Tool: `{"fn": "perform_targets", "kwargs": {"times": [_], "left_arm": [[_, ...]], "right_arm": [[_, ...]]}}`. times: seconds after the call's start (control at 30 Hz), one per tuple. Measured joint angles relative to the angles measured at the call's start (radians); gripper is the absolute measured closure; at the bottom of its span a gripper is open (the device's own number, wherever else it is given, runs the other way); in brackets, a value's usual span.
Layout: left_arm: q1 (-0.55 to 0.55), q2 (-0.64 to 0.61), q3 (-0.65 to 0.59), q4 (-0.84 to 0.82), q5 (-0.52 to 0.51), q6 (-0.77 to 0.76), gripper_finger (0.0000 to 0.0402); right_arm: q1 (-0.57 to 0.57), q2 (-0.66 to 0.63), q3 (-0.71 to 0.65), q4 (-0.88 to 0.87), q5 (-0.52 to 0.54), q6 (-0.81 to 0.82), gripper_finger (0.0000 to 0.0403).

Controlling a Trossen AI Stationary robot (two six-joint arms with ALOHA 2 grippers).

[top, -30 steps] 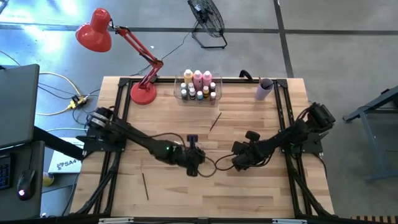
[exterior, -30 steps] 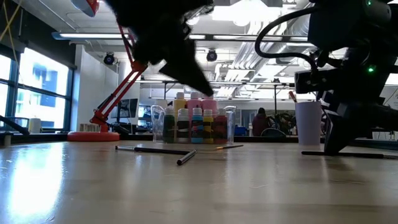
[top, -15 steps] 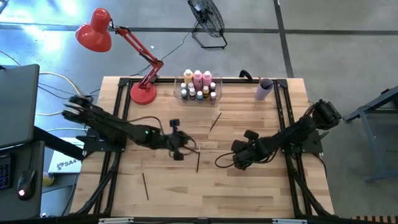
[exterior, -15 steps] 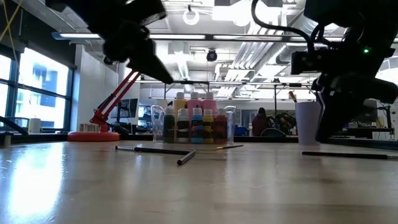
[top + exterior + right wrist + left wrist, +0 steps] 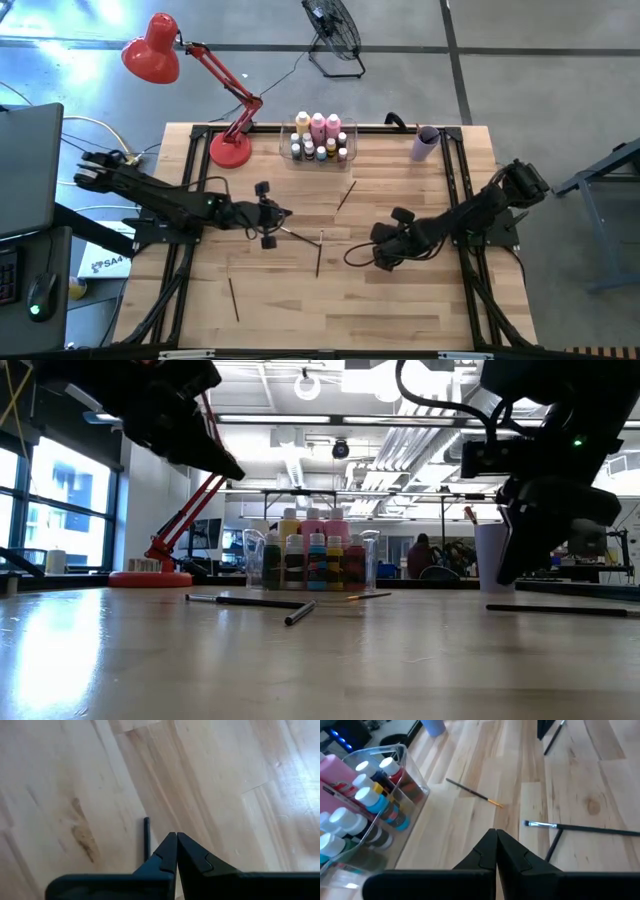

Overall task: Pick & Place Paint Supplies
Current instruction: Put the black paint brush into the violet cup

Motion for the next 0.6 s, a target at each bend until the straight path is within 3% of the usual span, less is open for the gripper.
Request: {"fn": "perform_targets", "kwargs": {"times": [0.23, 0.4, 0.6], "left_arm": [[0.0, 0.013, -0.001, -0.024, 0.019, -0.057, 0.0401], [0.0, 0.033, -0.001, -0.042, 0.104, -0.06, 0.0401], [0.0, 0.035, 0.0, -0.017, 0.105, -0.034, 0.0401]], "right_arm": [[-0.022, -0.024, 0.061, -0.049, -0.074, -0.013, 0.0401], [-0.012, -0.047, 0.176, -0.231, -0.256, -0.012, 0.0401], [-0.019, -0.084, 0.198, -0.483, -0.475, -0.009, 0.0401]]}}
